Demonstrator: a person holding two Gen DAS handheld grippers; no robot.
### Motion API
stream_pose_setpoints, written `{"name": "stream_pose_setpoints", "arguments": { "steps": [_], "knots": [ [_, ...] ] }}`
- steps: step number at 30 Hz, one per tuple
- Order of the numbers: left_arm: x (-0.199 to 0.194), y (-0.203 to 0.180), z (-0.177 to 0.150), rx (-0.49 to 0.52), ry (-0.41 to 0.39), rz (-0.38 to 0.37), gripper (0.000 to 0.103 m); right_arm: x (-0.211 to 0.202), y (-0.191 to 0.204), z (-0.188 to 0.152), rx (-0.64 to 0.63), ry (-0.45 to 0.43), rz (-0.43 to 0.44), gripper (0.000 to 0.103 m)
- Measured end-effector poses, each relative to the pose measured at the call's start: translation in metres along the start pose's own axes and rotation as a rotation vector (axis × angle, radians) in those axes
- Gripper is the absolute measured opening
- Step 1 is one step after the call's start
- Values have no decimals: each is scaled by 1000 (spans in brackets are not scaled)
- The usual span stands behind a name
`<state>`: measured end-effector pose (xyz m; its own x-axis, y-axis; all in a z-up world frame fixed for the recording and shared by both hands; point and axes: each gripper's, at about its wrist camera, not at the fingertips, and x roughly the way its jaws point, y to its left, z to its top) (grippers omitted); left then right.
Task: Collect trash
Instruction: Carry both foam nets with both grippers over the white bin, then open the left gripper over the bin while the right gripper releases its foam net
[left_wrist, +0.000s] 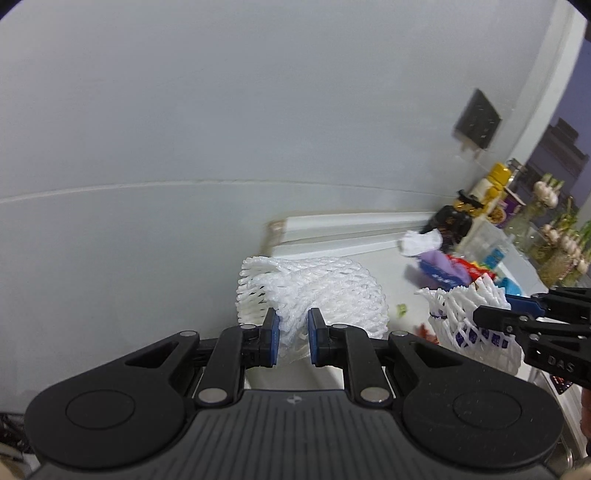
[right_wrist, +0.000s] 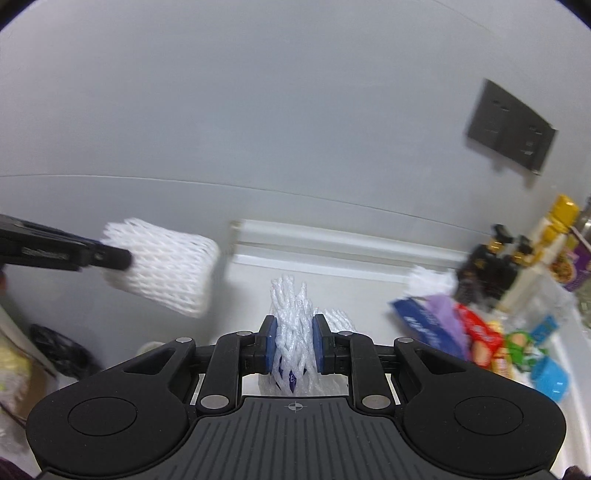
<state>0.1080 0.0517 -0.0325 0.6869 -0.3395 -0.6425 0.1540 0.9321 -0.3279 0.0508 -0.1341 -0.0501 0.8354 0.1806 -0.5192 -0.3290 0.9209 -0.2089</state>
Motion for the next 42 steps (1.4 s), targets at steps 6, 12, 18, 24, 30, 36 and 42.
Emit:
{"name": "stream_pose_setpoints", "arguments": {
  "steps": [6,12,18,24,30,36,42],
  "knots": [
    [7,25,-12,-38,33,28,14,11,43,4,-12,4,86,18],
    [16,55,-29,-72,86,49,14,33,91,1,-95,44,157,18],
    [29,87,-43,-99,143,71,14,67,134,-14,-199,92,197,19],
    [54,111,-58,-80,207,102,14,107,169,-45,-305,167,232,19],
    [92,122,-74,-27,303,101,14,155,190,-78,-428,251,216,19],
    [150,133,-95,11,439,109,14,219,198,-112,-446,374,232,19],
    [199,130,-111,101,555,97,15,262,206,-139,-461,442,233,19]
  ]
}}
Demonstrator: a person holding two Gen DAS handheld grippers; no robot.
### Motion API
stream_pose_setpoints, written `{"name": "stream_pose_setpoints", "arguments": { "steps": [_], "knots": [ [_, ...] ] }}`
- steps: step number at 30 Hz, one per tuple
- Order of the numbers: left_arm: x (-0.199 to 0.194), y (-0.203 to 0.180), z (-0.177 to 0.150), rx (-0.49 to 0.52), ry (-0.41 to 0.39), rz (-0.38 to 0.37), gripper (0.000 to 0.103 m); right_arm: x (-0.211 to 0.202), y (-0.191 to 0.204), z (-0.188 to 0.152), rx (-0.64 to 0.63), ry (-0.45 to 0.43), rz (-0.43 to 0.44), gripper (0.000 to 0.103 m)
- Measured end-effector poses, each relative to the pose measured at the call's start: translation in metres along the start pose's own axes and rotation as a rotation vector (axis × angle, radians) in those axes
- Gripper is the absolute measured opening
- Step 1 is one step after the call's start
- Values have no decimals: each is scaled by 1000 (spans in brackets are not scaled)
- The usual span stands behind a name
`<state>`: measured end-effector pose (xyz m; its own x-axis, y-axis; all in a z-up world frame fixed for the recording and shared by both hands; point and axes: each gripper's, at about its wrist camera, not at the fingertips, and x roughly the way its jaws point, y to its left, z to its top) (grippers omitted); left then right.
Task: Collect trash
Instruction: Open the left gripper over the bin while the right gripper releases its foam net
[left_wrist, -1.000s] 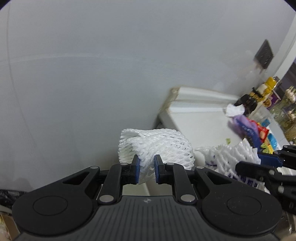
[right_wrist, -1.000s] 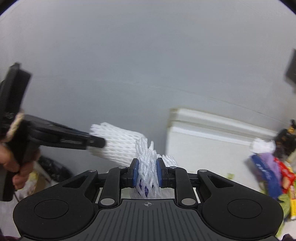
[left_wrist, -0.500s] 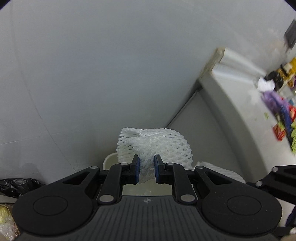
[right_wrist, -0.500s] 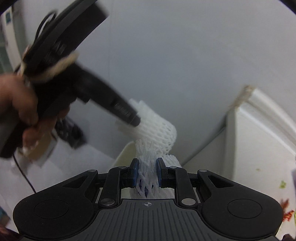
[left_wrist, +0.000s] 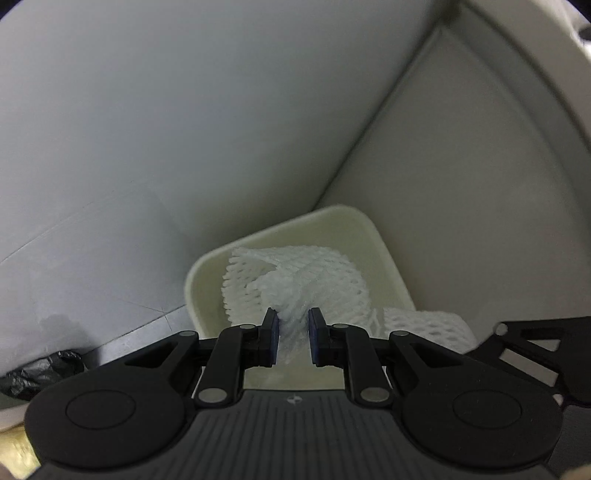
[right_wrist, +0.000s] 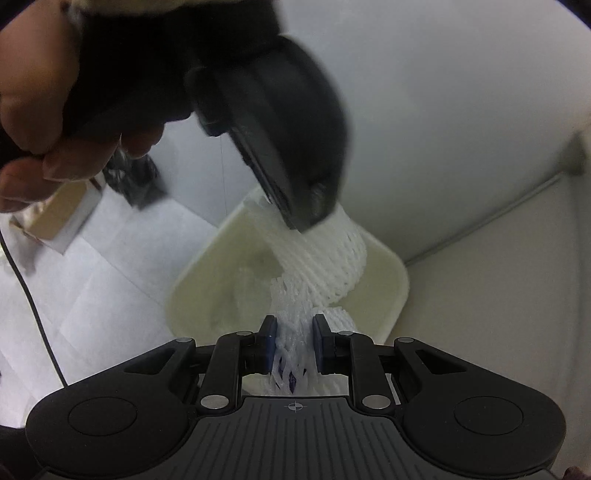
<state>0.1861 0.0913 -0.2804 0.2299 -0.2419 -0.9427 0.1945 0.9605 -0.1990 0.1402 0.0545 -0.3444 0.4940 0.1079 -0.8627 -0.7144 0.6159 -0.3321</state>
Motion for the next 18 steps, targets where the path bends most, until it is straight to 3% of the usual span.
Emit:
{"name": "stream_pose_setpoints", "arguments": {
  "steps": [8,10,13,15,18],
  "knots": [
    [33,-3,3,99,85,20,19,36,-2,-5,-5,58,-13,25],
    [38,-6,4,114,98,21,25,36,-1,-6,-10,64,-23,26],
    [42,-10,7,132,104,22,34,40,-1,-4,-32,63,-35,46],
    [44,-13,11,134,107,22,46,39,0,-4,-42,59,-44,62],
    [44,-19,21,137,104,5,56,39,-1,-5,-39,65,-42,65]
  ]
}}
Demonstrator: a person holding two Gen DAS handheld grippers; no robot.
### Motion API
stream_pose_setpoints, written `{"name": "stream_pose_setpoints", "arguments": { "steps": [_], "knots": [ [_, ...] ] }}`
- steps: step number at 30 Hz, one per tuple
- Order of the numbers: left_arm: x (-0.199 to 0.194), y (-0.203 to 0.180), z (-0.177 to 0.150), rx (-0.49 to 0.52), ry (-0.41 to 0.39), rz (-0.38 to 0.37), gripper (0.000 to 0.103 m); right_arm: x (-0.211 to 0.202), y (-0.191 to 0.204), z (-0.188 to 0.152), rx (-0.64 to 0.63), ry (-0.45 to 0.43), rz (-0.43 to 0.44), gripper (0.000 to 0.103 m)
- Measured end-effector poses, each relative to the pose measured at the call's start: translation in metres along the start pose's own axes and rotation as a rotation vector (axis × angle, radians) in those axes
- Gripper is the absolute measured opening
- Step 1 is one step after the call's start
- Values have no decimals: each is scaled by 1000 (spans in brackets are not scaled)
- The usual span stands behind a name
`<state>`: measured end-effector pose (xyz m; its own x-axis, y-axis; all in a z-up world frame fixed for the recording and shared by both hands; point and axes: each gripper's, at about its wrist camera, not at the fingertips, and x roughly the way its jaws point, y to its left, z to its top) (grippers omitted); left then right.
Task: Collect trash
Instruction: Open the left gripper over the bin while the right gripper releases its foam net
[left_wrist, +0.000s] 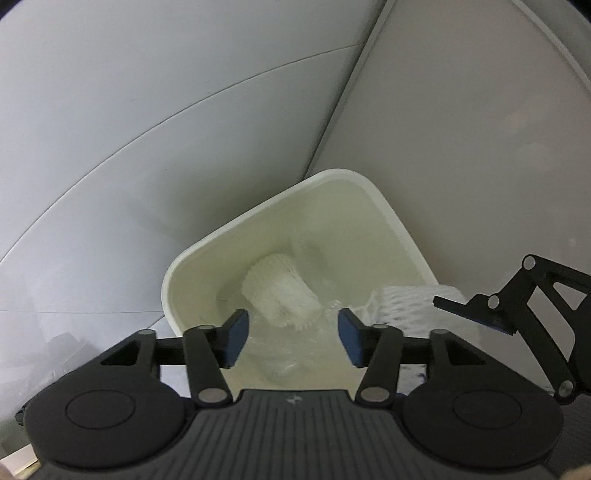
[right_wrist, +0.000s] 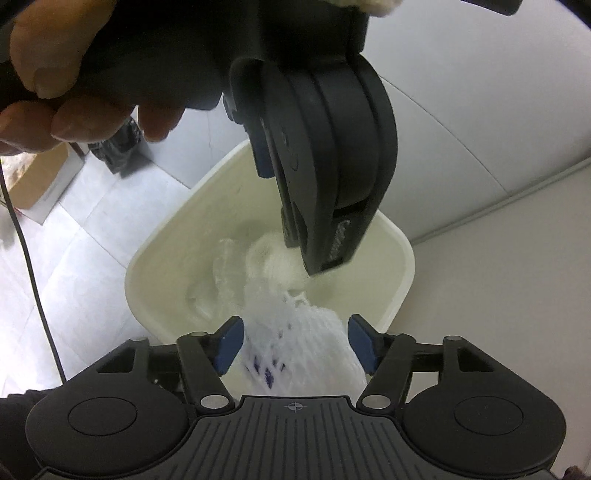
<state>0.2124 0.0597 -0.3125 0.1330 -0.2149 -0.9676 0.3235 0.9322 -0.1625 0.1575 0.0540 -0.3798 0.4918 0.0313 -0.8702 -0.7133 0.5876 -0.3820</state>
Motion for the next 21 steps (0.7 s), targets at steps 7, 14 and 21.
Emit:
{"name": "stream_pose_setpoints", "arguments": {
  "steps": [7,14,21],
  "knots": [
    [-7,-3,0,10,-18,-9,68,-8,0,-1,8,-3,-8,74],
    [-16,7,-5,13,-48,-12,72,-33,9,-1,21,-42,4,76],
    [-42,10,-15,-17,-87,-9,80,-67,9,-11,63,-107,16,82]
  ]
}}
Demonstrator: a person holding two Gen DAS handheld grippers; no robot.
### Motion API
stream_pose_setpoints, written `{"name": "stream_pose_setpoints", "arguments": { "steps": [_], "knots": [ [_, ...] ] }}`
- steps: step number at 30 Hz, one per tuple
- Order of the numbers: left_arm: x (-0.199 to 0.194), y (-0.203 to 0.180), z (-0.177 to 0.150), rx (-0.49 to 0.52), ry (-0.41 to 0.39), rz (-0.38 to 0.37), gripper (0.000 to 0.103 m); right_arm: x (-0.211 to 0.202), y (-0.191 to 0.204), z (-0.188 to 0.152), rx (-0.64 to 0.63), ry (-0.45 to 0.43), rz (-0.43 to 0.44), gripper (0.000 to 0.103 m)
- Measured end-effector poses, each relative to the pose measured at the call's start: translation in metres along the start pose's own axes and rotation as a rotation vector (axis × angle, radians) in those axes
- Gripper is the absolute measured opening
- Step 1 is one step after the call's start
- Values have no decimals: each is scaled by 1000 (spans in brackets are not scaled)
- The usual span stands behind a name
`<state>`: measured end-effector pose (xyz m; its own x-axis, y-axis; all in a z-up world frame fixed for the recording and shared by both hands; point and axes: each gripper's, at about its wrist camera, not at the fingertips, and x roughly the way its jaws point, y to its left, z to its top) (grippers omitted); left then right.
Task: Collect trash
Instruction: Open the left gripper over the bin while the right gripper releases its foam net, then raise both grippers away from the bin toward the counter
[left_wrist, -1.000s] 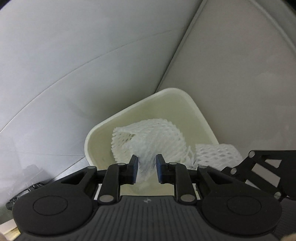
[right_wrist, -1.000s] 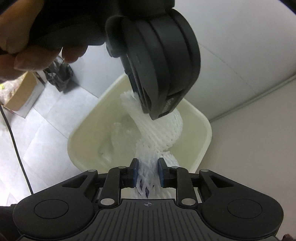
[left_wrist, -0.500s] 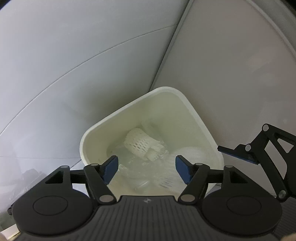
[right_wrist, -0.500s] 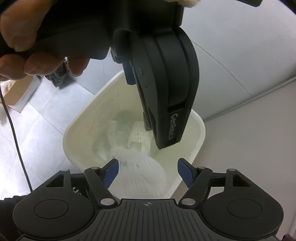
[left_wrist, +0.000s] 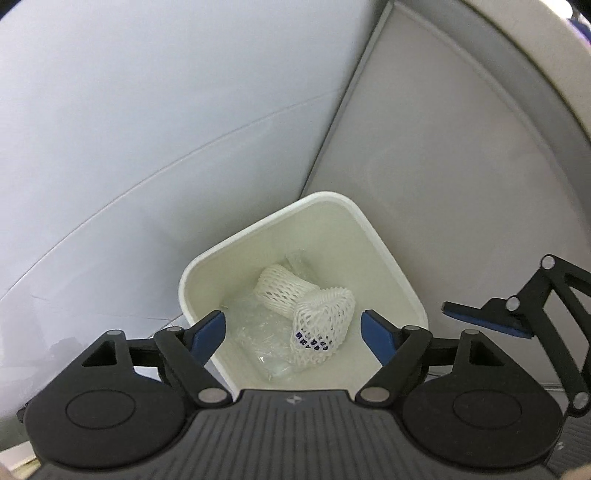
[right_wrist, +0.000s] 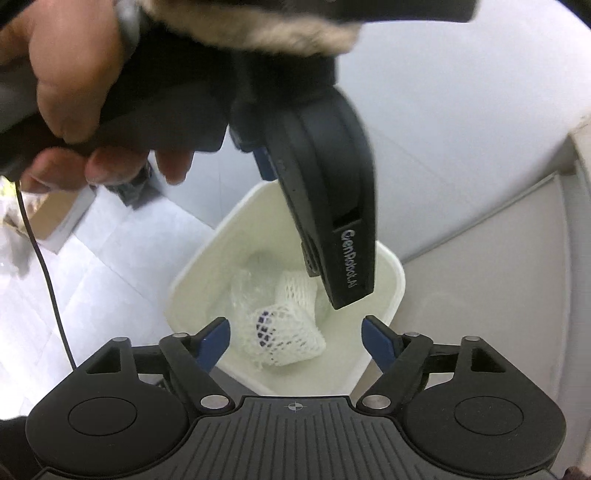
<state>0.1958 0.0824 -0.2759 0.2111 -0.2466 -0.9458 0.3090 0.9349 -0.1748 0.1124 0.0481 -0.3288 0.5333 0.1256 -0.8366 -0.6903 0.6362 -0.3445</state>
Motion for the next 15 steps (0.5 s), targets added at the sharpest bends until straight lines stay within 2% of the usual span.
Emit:
{"name": "stream_pose_setpoints", "arguments": {
  "steps": [3,6,15],
  "knots": [
    [-13,0,-5,-21,-20,-3,85,-20,0,1,21,-28,10,83],
    [-25,0,-8,-34,-36,-1,93,-38,-3,1,45,-57,29,89],
    [-65,-7,-18,-99,-102,-17,100,-82,-15,0,116,-117,70,95]
  ]
}}
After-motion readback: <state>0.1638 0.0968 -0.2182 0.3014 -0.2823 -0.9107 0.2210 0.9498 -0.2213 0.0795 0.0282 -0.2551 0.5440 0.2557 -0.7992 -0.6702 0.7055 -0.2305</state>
